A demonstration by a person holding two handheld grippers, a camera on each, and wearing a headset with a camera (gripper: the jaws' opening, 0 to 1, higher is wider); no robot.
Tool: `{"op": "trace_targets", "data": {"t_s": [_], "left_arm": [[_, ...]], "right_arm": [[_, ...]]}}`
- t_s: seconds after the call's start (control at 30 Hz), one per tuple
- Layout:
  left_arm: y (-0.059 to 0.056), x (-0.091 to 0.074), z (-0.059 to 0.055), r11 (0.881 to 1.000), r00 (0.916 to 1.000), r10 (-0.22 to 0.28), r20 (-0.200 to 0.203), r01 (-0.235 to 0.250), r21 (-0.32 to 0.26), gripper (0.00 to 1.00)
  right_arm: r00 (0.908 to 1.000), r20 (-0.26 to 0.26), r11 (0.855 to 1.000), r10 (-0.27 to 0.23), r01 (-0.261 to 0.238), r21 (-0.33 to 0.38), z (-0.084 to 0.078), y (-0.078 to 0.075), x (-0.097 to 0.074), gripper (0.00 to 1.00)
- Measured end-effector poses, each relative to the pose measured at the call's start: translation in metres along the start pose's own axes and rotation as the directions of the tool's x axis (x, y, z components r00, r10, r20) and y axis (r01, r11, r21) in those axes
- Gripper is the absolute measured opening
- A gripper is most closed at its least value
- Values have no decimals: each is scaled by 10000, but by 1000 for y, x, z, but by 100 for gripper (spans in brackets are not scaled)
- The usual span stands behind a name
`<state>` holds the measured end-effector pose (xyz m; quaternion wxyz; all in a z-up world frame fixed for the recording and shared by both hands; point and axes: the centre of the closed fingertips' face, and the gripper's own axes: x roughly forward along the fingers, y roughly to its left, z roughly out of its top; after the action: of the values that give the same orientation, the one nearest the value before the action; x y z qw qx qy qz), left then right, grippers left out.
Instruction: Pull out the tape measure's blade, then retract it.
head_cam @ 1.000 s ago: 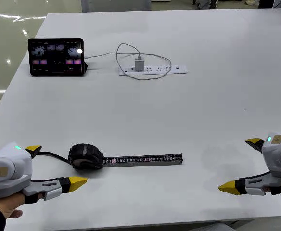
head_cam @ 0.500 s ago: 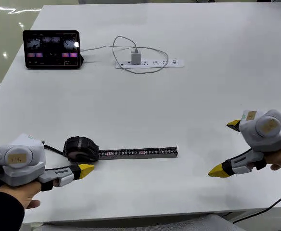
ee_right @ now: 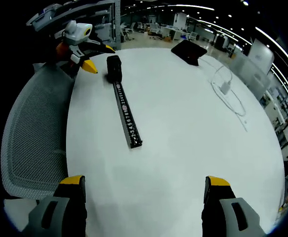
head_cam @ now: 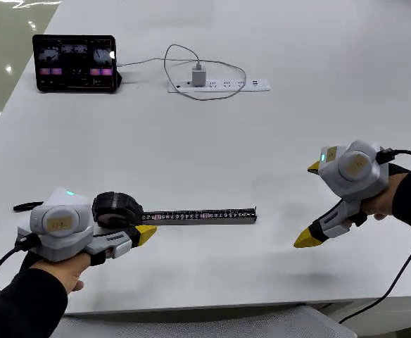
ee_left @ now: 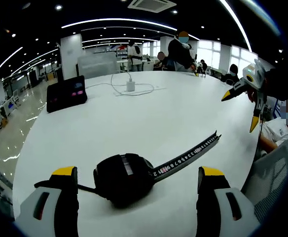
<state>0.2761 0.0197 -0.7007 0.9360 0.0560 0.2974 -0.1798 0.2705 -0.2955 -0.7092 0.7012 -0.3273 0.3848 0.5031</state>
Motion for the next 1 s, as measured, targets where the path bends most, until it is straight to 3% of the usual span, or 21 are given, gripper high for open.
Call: {"op": "trace_targets", "data": {"t_s": [0.13, 0.27, 0.4, 0.5, 0.6, 0.73, 0.87, 1.0], "left_arm": [[0, 5, 0, 9997, 9997, 221, 55, -220, -132, 99], [7, 7, 3, 9974, 9965, 711, 450, -704, -173, 99], [10, 10, 5, 9949, 9945, 838, 628, -799, -621, 99], [15, 11, 4, 9932, 9928, 1030, 619, -993, -604, 99], [21, 14, -1, 9912, 9913, 1190, 559, -1153, -650, 99], [28, 14, -1, 9890, 9860, 1476, 771, -1464, -204, 99], [33, 16, -3, 9875, 9830, 1550, 983, -1513, -439, 99], [34, 15, -5, 9850, 9785, 1663, 1219, -1590, -675, 99]], "right_arm": [[10000, -20, 9999, -73, 73, -74, 6, -7, 0, 99], [9999, -82, 9992, -106, 103, -378, 6, -13, 0, 99], [9999, -124, 9991, -97, 91, -403, 8, -18, 1, 99], [9998, -150, 9981, -97, 88, -603, 13, -20, 4, 99], [10000, -93, 9976, -35, 29, -685, 18, -21, 9, 99], [9998, -63, 9952, 173, -178, -960, 23, -18, 18, 99], [9999, -99, 9966, 89, -97, -823, 26, -23, 29, 99], [9995, -166, 9946, 264, -279, -997, 32, -18, 40, 99]]}}
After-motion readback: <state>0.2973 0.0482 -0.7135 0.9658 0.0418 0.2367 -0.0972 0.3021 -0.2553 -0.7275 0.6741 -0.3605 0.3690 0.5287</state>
